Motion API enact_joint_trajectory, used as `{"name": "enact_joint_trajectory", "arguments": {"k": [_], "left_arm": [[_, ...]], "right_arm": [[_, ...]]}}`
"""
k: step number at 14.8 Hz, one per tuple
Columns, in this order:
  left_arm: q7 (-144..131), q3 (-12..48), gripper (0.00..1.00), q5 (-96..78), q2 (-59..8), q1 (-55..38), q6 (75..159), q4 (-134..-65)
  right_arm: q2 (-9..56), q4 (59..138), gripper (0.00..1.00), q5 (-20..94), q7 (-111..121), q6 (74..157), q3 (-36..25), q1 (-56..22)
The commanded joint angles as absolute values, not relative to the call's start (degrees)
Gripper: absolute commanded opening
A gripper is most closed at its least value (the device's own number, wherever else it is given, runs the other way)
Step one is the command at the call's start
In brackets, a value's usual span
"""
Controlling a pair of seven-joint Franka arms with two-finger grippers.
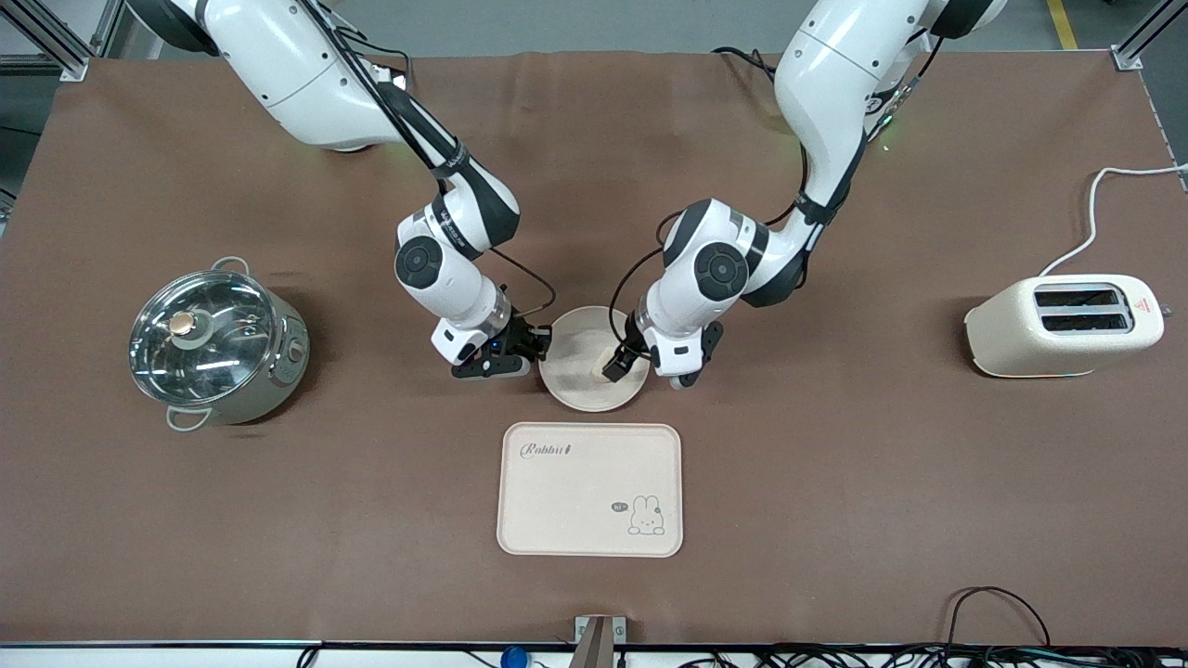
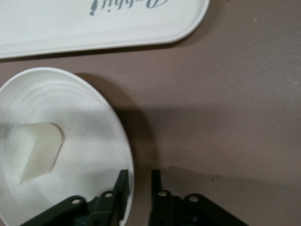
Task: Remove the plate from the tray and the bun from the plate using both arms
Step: 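Lift the plate with both grippers and set it beside the tray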
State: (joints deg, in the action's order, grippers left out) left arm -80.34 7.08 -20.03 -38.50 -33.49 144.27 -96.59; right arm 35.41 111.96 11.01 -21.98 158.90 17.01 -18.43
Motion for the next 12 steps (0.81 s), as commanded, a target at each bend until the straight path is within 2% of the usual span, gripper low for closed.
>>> {"name": "enact_joint_trajectory", "arguments": {"k": [1, 4, 7, 9, 12], "left_arm": [[-84.3, 6.2, 0.91, -17.3, -41.6, -34.3, 144.7, -92.9], [-87.2, 6.3, 0.85, -15.1, -43.8, -34.8, 144.7, -90.8], [-88.8, 6.3, 0.82, -15.0, -44.6, -34.8, 145.0, -90.6], [-90.1, 6.3, 0.80, -15.0, -45.3, -34.9, 146.2, -90.1], [-90.4, 6.3, 0.75, -14.9, -45.7, -36.2, 146.3, -90.1]], "right_arm": [[32.0, 113.6, 1.00, 11.0, -21.2, 157.3, 18.5, -15.6], [25.9, 113.0, 1.00, 11.0, -21.1, 152.1, 18.5, -13.0], [20.8, 106.3, 1.00, 10.9, -20.5, 134.4, 18.4, -8.2], [18.7, 100.9, 1.00, 10.5, -20.4, 125.4, 18.3, -5.8], [17.8, 94.9, 1.00, 8.1, -20.5, 120.7, 17.9, -5.3]]}}
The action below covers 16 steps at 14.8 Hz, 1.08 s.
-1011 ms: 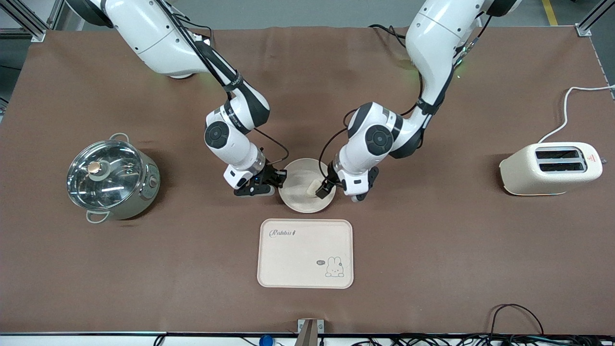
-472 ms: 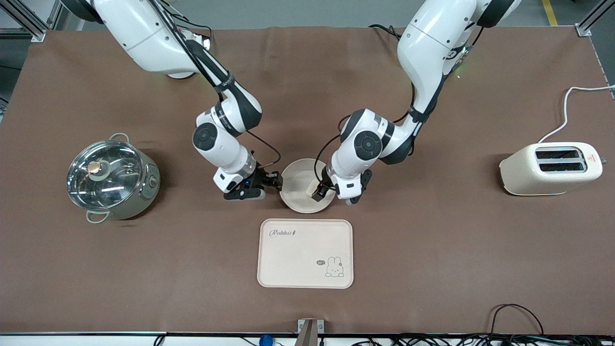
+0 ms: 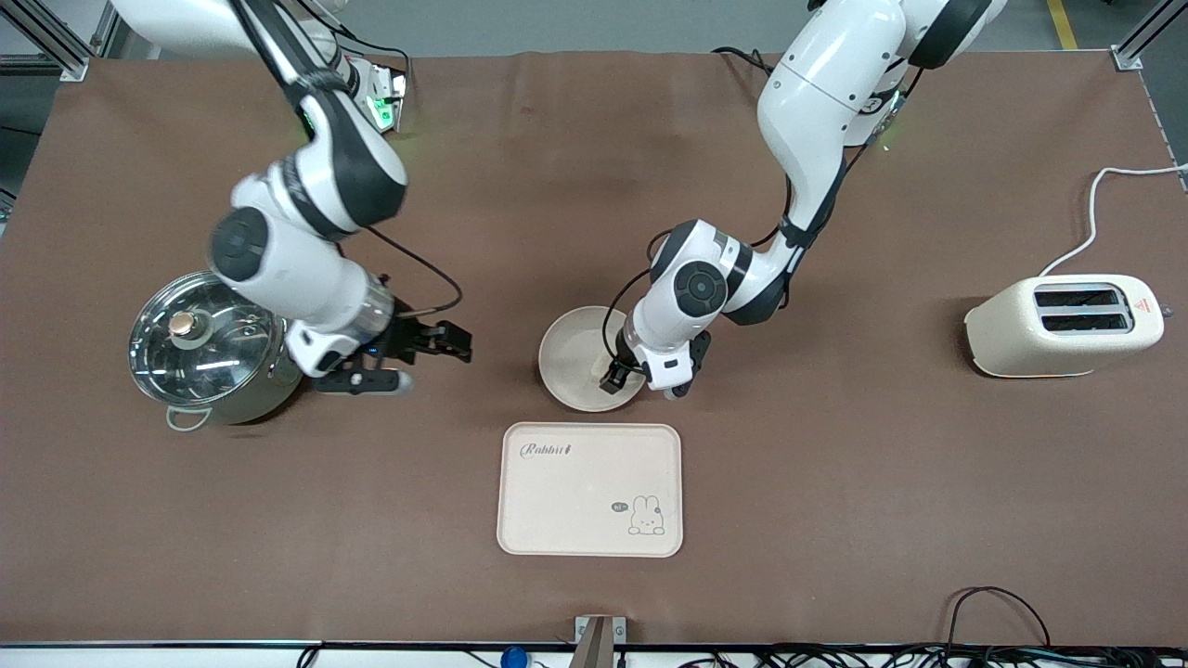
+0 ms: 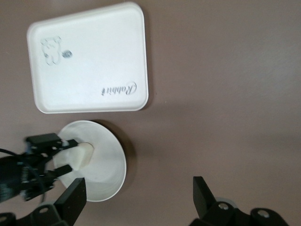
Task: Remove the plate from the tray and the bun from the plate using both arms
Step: 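Lift the plate with both grippers and set it beside the tray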
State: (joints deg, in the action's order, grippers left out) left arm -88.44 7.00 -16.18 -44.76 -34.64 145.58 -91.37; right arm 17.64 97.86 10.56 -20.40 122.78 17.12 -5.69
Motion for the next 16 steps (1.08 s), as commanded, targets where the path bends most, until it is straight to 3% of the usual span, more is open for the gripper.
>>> {"name": "enact_joint_trajectory", "arguments": {"k": [1, 4, 8, 9, 13, 16], "left_arm": [[-90.4, 6.3, 0.71, -15.0, -45.7, -36.2, 146.3, -90.1], [-90.4, 6.3, 0.49, -14.9, -46.3, -36.2, 146.2, -90.1], [-90.3, 6.3, 0.04, -14.9, -46.4, -36.2, 146.2, -90.1], [-90.2, 6.3, 0.00, -14.9, -46.3, -36.2, 146.2, -90.1], [-90.0, 6.3, 0.00, -14.8, -44.6, -35.5, 145.6, -89.9], [-89.9, 6.1, 0.00, -13.8, -40.4, -33.2, 140.0, -89.3]], "right_arm": [[17.8, 93.8, 1.00, 4.8, -20.6, 119.9, 18.0, -5.2], [18.3, 93.5, 1.00, 1.6, -21.1, 119.9, 17.9, -5.3], [17.4, 94.0, 1.00, 1.2, -22.9, 118.7, 17.7, -5.3], [15.8, 93.5, 1.00, 1.2, -22.8, 115.8, 17.2, -5.0], [11.9, 91.5, 1.00, 1.2, -19.9, 107.7, 16.8, -2.4], [8.7, 91.4, 1.00, -0.2, -17.3, 104.3, 13.4, -1.8]]}}
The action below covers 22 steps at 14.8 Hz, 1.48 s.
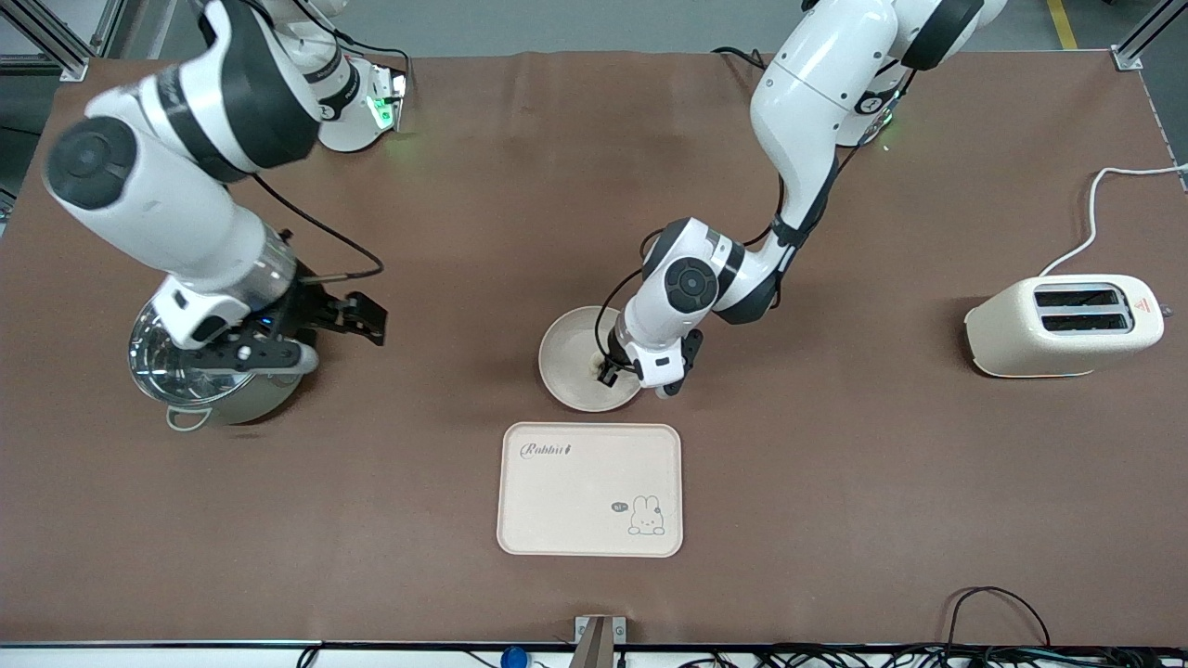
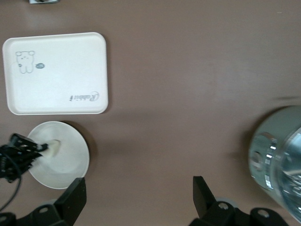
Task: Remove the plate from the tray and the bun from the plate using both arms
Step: 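Carry the cream bun with the left gripper while the right gripper withdraws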
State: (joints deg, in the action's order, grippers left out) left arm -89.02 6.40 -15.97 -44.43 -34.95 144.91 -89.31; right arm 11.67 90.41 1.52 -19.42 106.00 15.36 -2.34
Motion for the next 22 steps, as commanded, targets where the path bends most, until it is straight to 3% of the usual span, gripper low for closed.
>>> {"name": "enact_joint_trajectory", "arguments": {"k": [1, 4, 6, 11, 14, 15, 16, 17, 18, 19, 22], "left_arm": [[-89.8, 5.8, 0.00, -12.3, -38.2, -31.4, 136.2, -89.4], [-89.4, 5.8, 0.00, -5.4, -34.7, -25.9, 128.2, -89.6], [-89.2, 5.8, 0.00, 0.6, -34.9, -21.9, 127.6, -89.8], [-72.8, 5.9, 0.00, 4.7, -36.8, -12.0, 124.5, -91.3], [-62.8, 5.9, 0.02, 4.7, -38.2, -7.4, 124.5, -93.9], [-62.1, 6.0, 0.07, 4.8, -38.9, -6.2, 124.5, -94.0], [-62.2, 6.1, 0.18, 4.7, -39.2, -5.6, 124.5, -94.0], [-62.5, 6.1, 0.37, 4.6, -39.1, -5.7, 124.5, -93.9], [-62.4, 6.1, 0.72, 4.2, -39.1, -5.7, 124.5, -93.9], [-62.4, 6.2, 0.99, 3.7, -39.0, -5.6, 124.5, -93.6], [-62.5, 6.5, 1.00, 3.0, -36.3, -5.6, 124.5, -92.3]], "right_arm": [[6.8, 91.4, 1.00, -0.4, -15.5, 102.1, 10.7, -2.0], [3.6, 91.5, 1.00, -0.4, -9.6, 98.8, 5.9, 0.2], [2.4, 91.4, 1.00, -0.3, -5.7, 97.7, 5.5, 3.5], [0.8, 89.2, 1.00, -0.3, 4.4, 95.8, -5.1, 2.5], [0.7, 86.7, 1.00, -0.3, 3.7, 88.6, -5.3, 2.5], [0.7, 85.7, 1.00, -0.1, 3.6, 87.1, -5.0, 2.4], [0.7, 85.5, 1.00, 0.2, 3.1, 87.0, -4.4, 2.3], [0.7, 85.5, 1.00, 0.2, 1.9, 87.3, -3.2, 2.5], [0.8, 85.5, 1.00, 0.3, 1.0, 87.7, -2.9, 2.5], [1.1, 85.5, 1.00, 0.6, 0.9, 88.0, -2.9, 2.5], [1.2, 85.5, 1.00, 1.1, 0.9, 88.9, -3.0, 2.2]]}}
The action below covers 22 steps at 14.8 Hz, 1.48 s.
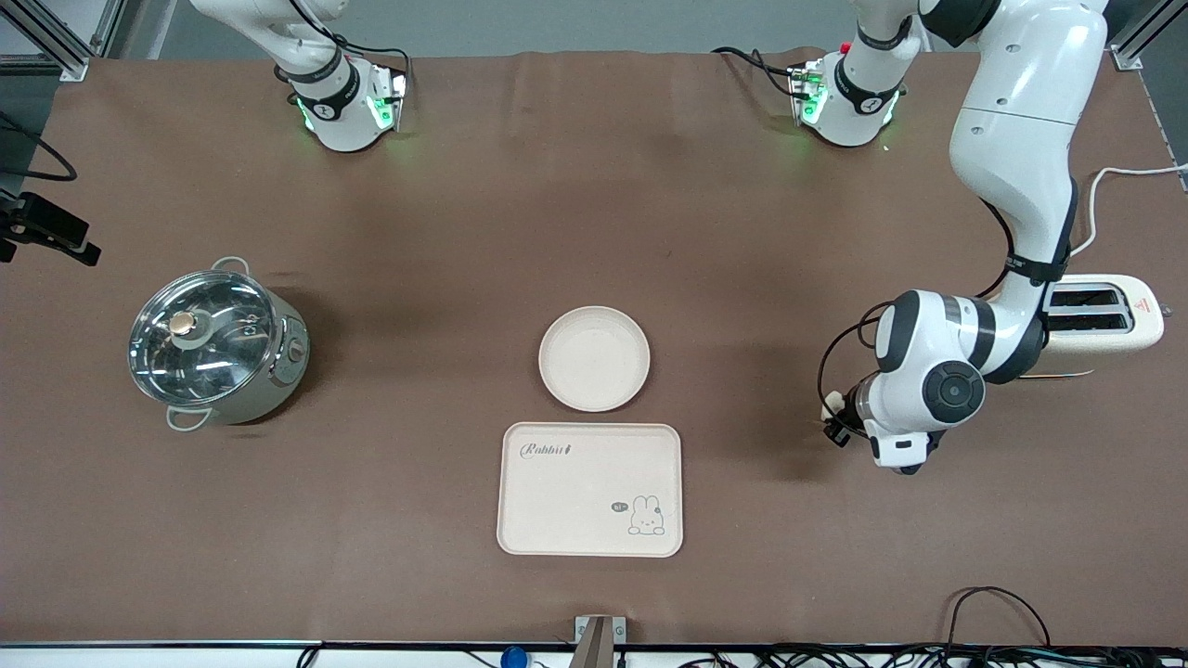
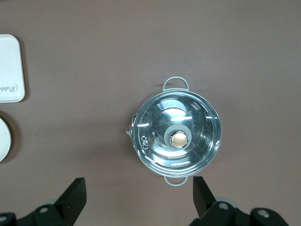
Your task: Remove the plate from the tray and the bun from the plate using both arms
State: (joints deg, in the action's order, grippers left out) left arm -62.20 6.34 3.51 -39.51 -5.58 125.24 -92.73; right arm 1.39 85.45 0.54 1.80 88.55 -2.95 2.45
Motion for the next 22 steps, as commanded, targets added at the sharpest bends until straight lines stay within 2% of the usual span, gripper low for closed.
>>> {"name": "enact_joint_trajectory", "arguments": {"k": [1, 6, 16, 18, 22], "left_arm": [[-62.6, 6.5, 1.00, 3.0, -34.6, -5.6, 122.8, -91.9], [-55.6, 6.3, 1.00, 3.0, -26.3, -5.2, 100.9, -80.3], [-19.5, 5.9, 1.00, 1.7, -4.0, -1.2, 81.0, -80.0], [-12.3, 5.9, 1.00, 1.1, 0.2, -0.8, 80.5, -82.9], [-6.1, 5.9, 1.00, 0.4, 12.1, -0.8, 84.4, -96.9]], "right_arm": [[1.2, 85.5, 1.00, 1.1, 1.0, 88.3, -2.9, 2.1], [1.2, 85.5, 1.00, 1.1, 1.1, 87.2, -2.7, 1.0], [2.4, 85.6, 1.00, 0.5, 0.9, 90.7, -2.9, 0.9], [2.1, 86.0, 1.00, 0.4, 1.0, 90.1, -2.9, 0.7], [2.0, 86.0, 1.00, 0.3, 1.1, 89.1, -3.1, 1.0]]}}
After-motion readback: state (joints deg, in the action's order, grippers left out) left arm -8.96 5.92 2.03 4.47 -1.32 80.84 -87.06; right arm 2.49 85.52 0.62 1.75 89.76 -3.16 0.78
